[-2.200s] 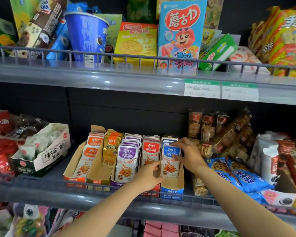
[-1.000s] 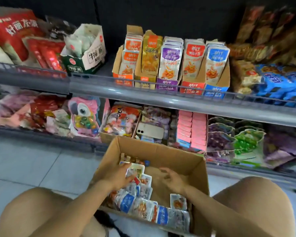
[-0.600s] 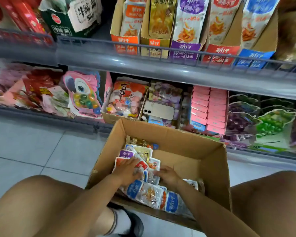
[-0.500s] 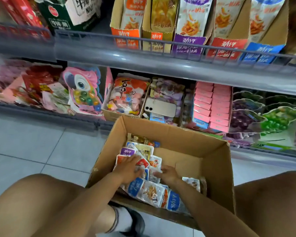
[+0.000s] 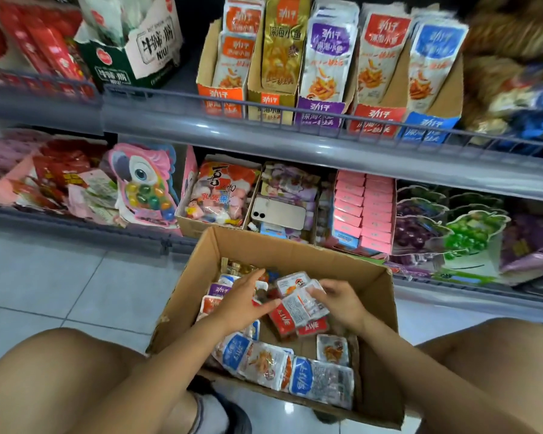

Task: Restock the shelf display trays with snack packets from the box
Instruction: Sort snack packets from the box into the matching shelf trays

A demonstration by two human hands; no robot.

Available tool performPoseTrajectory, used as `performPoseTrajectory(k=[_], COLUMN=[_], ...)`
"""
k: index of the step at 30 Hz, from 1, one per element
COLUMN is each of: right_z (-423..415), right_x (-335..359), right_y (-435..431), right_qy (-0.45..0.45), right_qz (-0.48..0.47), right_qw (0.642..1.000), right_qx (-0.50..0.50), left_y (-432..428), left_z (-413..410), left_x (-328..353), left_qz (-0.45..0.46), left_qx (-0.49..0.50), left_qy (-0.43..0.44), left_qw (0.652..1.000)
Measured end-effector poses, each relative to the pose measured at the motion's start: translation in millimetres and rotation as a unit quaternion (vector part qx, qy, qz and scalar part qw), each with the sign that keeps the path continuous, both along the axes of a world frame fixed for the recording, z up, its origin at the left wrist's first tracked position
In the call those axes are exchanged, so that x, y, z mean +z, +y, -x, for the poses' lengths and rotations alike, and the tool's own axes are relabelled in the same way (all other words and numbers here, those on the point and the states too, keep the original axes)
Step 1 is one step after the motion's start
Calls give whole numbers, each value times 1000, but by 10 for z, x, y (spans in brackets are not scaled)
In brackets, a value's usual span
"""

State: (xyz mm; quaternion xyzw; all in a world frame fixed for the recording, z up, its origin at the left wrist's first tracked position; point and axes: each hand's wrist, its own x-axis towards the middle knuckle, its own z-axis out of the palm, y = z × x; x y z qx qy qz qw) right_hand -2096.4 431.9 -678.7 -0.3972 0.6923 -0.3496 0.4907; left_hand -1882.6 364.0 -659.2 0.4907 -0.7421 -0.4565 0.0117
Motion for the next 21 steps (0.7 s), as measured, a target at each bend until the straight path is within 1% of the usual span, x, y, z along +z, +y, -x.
performPoseTrajectory(k=[3,6,9,12,15,17,18,21], right_z=[37,32,-7,-110,-219,-263,-279,-318], right_x=[402,684,881,1012,1118,1172,1184,1199], right_y=[16,20,14,-28,-78,-108,-123,-148], right_qy=[-46,-57,-73,-120,-162,-152,-133,-81], right_qz=[6,24,32,50,85,112,129,160], right_qw=[999,996,996,991,983,982,983,983], right_qx=[29,59,48,21,-7,-13,-15,-32], left_y=[28,20,22,43,32,30,32,54], left_z=[112,168,167,126,71,38,25,-7], left_x=[208,373,527,660,756,841,872,946], left_qz=[-37,-126,-214,-289,-333,-350,-351,-343], left_qx=[5,15,30,77,109,136,148,180], left_qy=[26,79,124,174,219,260,277,312], left_qw=[999,989,969,938,911,890,882,868])
